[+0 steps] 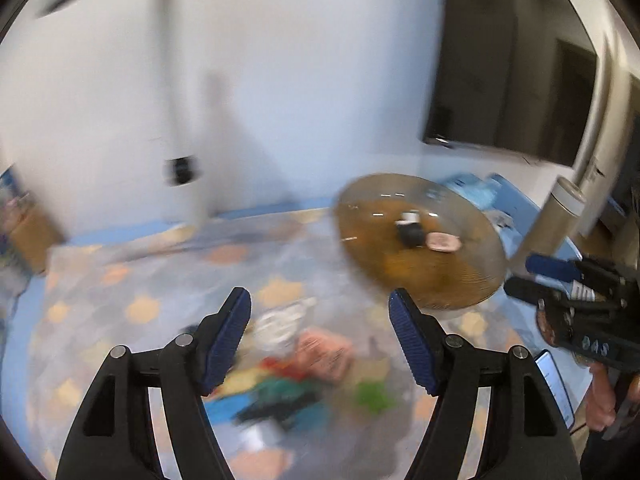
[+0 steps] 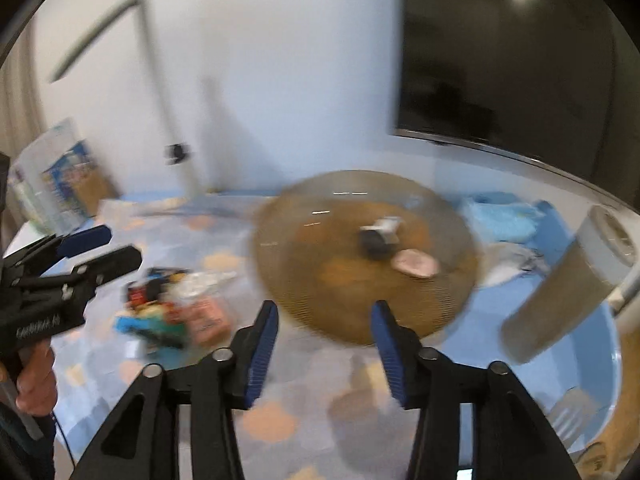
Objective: Organize rigid objects
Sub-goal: 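Withdraw both tools from the bowl back over the pile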
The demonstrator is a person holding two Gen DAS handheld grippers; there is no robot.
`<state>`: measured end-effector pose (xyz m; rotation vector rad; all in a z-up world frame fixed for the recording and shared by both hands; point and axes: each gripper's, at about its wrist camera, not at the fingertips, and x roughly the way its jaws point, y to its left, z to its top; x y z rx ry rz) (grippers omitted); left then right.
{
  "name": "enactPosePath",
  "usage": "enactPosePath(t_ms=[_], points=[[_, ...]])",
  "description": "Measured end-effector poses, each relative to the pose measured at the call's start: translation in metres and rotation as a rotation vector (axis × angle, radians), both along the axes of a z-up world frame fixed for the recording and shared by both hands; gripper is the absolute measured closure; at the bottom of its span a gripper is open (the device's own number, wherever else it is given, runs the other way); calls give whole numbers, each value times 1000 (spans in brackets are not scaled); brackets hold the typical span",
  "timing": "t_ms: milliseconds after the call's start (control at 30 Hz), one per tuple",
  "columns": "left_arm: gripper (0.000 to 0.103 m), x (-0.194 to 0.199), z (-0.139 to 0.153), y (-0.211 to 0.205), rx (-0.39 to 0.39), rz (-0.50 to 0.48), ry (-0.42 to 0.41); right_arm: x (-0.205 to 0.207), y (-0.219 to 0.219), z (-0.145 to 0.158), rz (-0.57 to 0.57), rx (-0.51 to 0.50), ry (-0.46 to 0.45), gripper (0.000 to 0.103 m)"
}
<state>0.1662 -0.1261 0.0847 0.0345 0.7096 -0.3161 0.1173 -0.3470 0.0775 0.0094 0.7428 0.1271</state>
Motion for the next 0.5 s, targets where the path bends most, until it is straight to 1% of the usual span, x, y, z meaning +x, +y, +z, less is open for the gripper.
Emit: enactPosePath(t_ms=[67,133,233,267,300,367,433,500], points=[[33,-19,-4,30,-6,63,-1,-8,26,-8,59,21,5,54],[33,-33,-13,56,8,123,0,-12,49,-22,94,14,16,54],[33,-51,-41,91,20,202,35,-16,76,-58,132,40,59,54],[33,-53,-52,99,32,224,50,-15,85,-77,138,54,90,54],[33,-57,-68,108,57,256,66,-13,88,-85,139,58,105,54],[33,-61,-89,120,72,275,85,-12,97,-113,155,67,143,54],[33,-59,-110,127,58,284,122,-16,103,-123,160,52,138,54],[33,-58,-124,127,51,293,139,-20,108,-130,165,27,126,54]])
